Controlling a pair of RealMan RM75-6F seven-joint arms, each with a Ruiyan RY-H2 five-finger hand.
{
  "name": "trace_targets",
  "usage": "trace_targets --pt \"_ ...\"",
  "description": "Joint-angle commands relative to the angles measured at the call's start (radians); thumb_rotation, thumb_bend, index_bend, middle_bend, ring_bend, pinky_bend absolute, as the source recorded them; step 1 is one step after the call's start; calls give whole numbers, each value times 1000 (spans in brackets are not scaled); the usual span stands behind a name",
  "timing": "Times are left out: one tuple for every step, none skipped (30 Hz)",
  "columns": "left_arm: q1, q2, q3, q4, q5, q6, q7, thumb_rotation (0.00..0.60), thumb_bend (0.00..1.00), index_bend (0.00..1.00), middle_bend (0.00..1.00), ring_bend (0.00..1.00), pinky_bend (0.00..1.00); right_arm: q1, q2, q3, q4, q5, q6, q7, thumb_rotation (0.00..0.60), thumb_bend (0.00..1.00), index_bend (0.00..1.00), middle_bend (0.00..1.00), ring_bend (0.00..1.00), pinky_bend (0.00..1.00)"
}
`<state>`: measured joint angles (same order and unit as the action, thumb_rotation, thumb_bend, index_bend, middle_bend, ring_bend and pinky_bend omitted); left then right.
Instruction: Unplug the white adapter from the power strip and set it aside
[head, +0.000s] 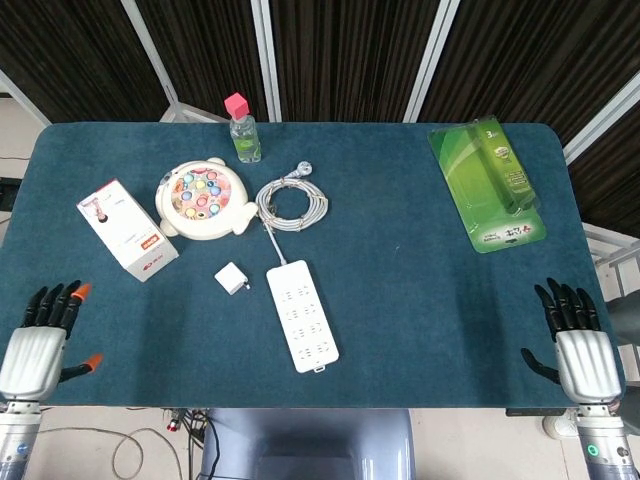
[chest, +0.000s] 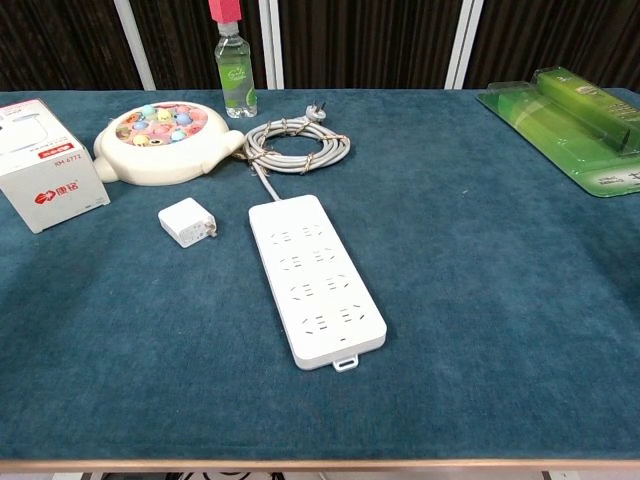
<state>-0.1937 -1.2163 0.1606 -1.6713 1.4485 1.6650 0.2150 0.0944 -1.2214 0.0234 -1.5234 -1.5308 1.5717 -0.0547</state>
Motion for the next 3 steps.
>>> trace_targets --pt "48 3 8 63 32 44 -58 600 34 51 26 9 0 -21 8 -7 49 -2 15 42 600 268 0 0 0 0" --pt "57 2 5 83 37 52 -74 600 34 51 26 9 0 -22 11 -2 55 2 17 51 600 268 0 0 0 0" --pt "62 2 3 99 39 53 -82 600 33 51 26 9 0 -23 12 2 58 1 21 56 600 268 0 0 0 0"
